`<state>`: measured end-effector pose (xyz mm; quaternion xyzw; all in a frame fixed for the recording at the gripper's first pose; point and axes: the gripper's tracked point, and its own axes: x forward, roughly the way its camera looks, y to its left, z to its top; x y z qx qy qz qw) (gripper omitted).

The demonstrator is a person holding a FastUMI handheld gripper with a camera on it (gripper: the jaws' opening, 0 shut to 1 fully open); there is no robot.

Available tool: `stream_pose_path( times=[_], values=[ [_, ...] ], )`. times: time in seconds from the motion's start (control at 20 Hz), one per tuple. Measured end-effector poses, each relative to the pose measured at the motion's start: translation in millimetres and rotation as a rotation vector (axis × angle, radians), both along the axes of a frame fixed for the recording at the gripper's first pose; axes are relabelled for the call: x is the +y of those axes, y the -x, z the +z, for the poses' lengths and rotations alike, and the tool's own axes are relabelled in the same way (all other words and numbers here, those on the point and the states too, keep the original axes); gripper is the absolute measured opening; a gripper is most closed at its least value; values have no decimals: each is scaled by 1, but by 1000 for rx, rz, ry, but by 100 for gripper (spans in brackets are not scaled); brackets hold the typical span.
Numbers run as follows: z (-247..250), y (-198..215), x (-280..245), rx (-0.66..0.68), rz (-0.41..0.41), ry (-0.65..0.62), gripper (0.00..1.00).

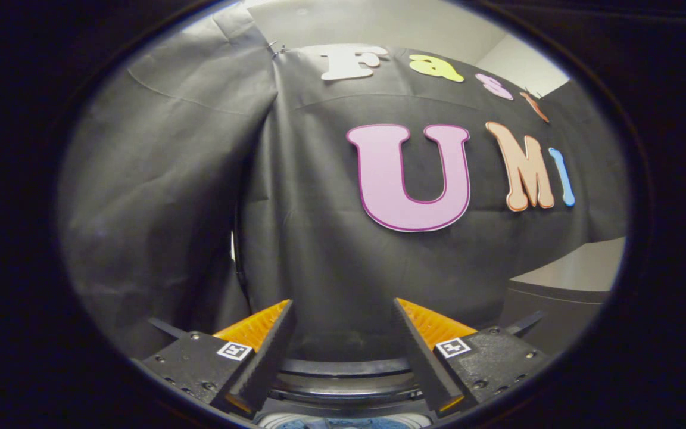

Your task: Put the clothes into the washing machine and then close the washing machine lid.

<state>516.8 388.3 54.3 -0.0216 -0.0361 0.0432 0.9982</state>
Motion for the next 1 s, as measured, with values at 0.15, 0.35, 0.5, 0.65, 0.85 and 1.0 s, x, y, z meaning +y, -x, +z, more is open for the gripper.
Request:
stream_pose_path(
  times=[0.15,0.35,0.5,0.65,0.85,1.0],
  values=[
    [0,-1,-1,8,4,2,96],
    [0,-2,-1,16,2,7,97],
    [1,-2,-1,10,2,6,97],
    [1,0,-2,13,-3,6,97],
    [-4,1,3,88,6,24,96],
    [-2,10,4,123,23,21,95]
  ],
)
